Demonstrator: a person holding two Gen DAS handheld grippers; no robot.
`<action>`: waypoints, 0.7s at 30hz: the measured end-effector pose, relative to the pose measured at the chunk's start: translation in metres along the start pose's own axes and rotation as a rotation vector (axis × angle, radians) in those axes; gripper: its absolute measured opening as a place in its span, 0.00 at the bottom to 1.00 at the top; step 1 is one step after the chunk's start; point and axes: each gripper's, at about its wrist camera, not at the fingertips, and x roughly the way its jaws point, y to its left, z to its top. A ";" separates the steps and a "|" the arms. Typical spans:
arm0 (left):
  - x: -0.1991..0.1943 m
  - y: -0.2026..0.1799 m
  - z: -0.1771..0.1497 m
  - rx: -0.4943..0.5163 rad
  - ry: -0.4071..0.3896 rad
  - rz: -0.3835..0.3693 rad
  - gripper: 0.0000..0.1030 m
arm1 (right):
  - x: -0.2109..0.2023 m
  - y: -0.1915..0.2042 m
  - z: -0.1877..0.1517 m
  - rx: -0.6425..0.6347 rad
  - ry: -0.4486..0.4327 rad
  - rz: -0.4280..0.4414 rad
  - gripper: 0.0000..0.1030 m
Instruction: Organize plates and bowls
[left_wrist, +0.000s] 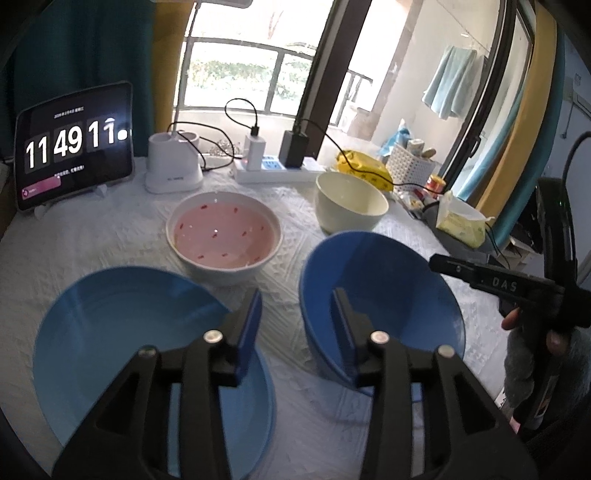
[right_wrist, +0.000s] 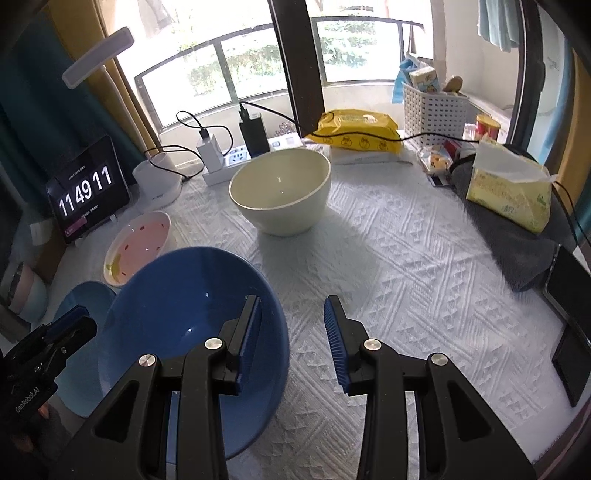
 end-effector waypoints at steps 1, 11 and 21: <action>-0.001 0.001 0.001 -0.002 -0.003 0.000 0.42 | -0.001 0.001 0.001 -0.003 -0.005 0.001 0.36; -0.009 0.007 0.005 -0.006 -0.028 0.008 0.45 | -0.006 0.020 0.015 -0.052 -0.028 0.009 0.36; -0.016 0.025 0.010 -0.027 -0.052 0.032 0.45 | -0.004 0.041 0.024 -0.098 -0.037 0.032 0.36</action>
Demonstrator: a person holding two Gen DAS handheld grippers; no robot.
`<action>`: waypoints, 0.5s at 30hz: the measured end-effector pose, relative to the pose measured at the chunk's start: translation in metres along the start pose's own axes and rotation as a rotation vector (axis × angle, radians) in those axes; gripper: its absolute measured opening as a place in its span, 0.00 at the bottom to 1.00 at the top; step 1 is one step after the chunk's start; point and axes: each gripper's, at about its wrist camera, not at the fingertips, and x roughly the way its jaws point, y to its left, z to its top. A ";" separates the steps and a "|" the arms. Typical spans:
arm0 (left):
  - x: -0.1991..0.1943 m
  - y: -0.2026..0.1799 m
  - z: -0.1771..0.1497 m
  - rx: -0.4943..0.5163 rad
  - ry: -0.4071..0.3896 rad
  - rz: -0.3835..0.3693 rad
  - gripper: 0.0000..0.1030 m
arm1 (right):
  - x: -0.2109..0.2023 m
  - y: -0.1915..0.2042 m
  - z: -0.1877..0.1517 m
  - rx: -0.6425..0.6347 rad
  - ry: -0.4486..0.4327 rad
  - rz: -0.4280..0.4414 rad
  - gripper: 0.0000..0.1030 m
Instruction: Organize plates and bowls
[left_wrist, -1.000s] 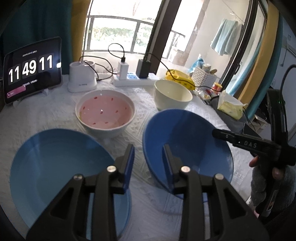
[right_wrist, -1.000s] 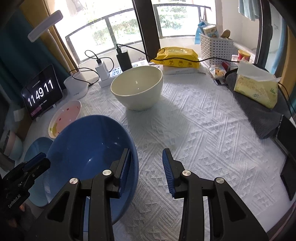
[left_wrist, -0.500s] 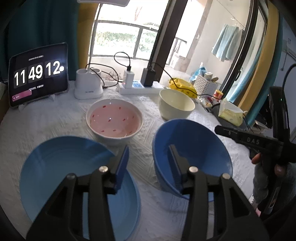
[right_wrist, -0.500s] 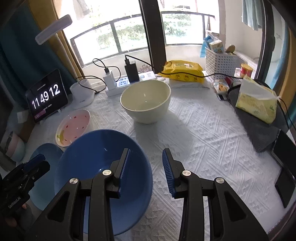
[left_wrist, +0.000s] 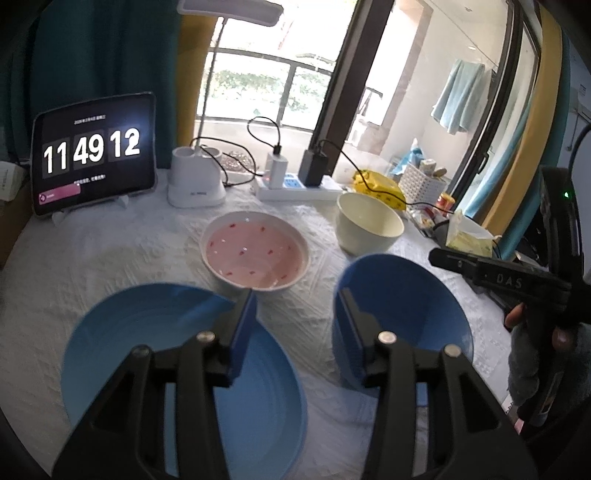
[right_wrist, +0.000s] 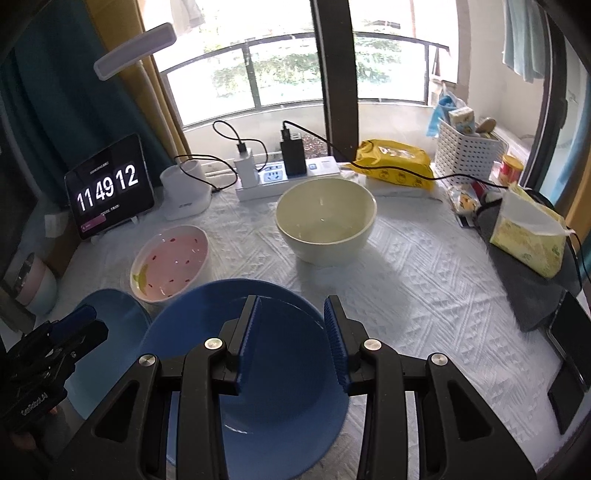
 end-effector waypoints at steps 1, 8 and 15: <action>-0.001 0.002 0.001 -0.001 -0.003 0.004 0.45 | 0.000 0.002 0.001 -0.005 -0.001 0.002 0.36; -0.006 0.016 0.008 -0.013 -0.022 0.027 0.45 | 0.004 0.016 0.009 -0.037 -0.005 0.017 0.36; -0.008 0.030 0.013 -0.030 -0.034 0.049 0.45 | 0.009 0.032 0.015 -0.070 -0.006 0.032 0.36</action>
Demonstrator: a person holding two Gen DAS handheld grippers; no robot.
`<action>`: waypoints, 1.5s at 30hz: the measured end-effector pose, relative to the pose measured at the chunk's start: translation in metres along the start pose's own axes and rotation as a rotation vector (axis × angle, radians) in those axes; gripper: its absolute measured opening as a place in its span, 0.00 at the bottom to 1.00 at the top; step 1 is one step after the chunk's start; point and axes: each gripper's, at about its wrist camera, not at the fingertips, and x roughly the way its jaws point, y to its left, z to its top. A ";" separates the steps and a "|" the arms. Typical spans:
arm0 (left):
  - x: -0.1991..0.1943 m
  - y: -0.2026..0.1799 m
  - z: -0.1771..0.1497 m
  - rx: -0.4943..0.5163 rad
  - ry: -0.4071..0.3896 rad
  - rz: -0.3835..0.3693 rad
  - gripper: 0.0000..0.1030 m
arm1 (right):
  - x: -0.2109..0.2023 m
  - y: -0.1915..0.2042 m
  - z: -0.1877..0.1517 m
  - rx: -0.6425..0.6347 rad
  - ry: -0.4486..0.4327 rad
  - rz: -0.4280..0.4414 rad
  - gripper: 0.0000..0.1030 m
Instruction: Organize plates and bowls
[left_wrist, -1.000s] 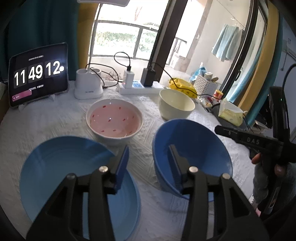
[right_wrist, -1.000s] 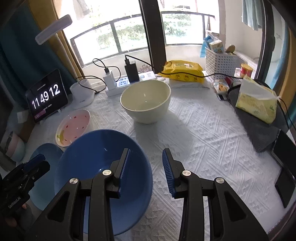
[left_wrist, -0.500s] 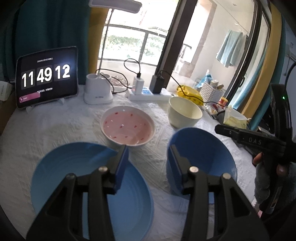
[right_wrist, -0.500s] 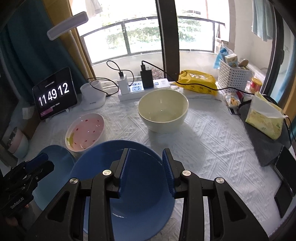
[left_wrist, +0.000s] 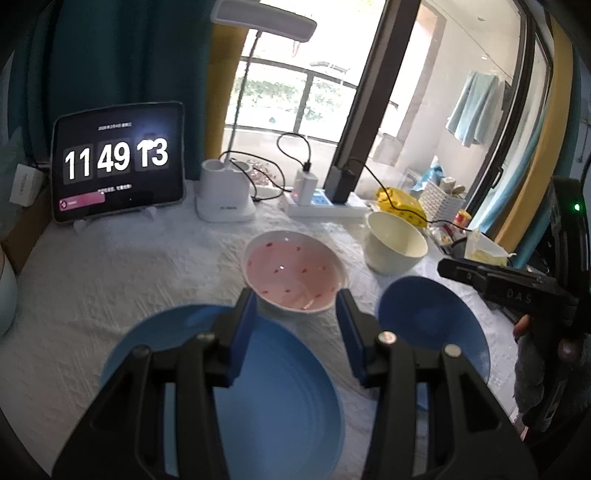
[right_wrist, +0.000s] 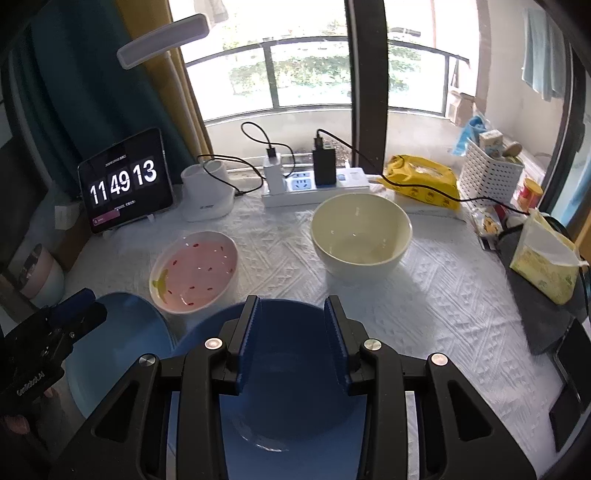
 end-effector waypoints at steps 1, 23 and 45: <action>0.000 0.001 0.001 -0.001 -0.001 0.003 0.45 | 0.001 0.003 0.001 -0.005 -0.001 0.003 0.36; 0.032 0.023 0.020 -0.011 0.049 0.022 0.45 | 0.044 0.039 0.024 -0.033 0.032 0.073 0.36; 0.086 0.033 0.032 -0.019 0.156 -0.001 0.45 | 0.107 0.044 0.043 0.043 0.190 0.111 0.36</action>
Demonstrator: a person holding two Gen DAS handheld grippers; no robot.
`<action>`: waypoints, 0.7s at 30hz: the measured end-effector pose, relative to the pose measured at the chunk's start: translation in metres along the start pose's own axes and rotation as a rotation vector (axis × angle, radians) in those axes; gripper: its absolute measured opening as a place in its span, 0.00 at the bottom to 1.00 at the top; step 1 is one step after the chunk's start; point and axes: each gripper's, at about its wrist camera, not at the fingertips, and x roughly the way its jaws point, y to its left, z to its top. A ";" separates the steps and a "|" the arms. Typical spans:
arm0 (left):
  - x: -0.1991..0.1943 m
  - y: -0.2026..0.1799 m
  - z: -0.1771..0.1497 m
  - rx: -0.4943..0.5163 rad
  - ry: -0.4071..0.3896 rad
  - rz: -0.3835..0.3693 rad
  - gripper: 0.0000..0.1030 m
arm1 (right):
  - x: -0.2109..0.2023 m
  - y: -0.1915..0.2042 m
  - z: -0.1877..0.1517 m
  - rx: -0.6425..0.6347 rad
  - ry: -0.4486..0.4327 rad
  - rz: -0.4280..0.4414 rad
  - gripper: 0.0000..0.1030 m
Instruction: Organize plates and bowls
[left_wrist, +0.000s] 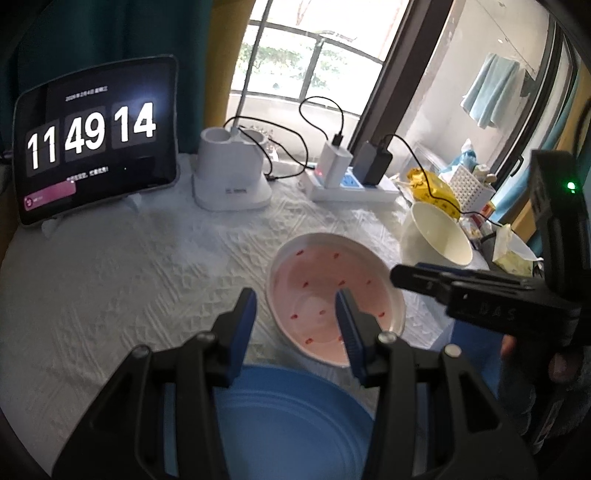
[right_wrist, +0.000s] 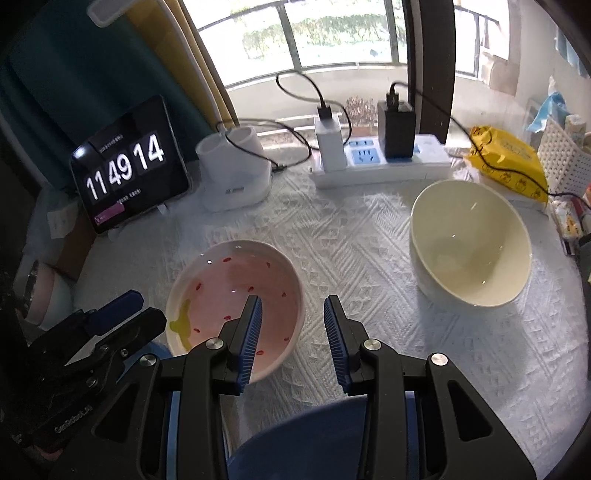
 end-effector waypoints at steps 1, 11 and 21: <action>0.002 0.000 0.000 -0.001 0.005 0.001 0.45 | 0.004 0.001 0.000 0.003 0.011 -0.003 0.36; 0.021 0.003 -0.002 -0.009 0.056 -0.011 0.45 | 0.032 0.005 0.000 -0.001 0.104 -0.003 0.36; 0.030 0.000 -0.006 -0.005 0.081 -0.037 0.44 | 0.051 0.014 0.003 -0.046 0.169 -0.049 0.36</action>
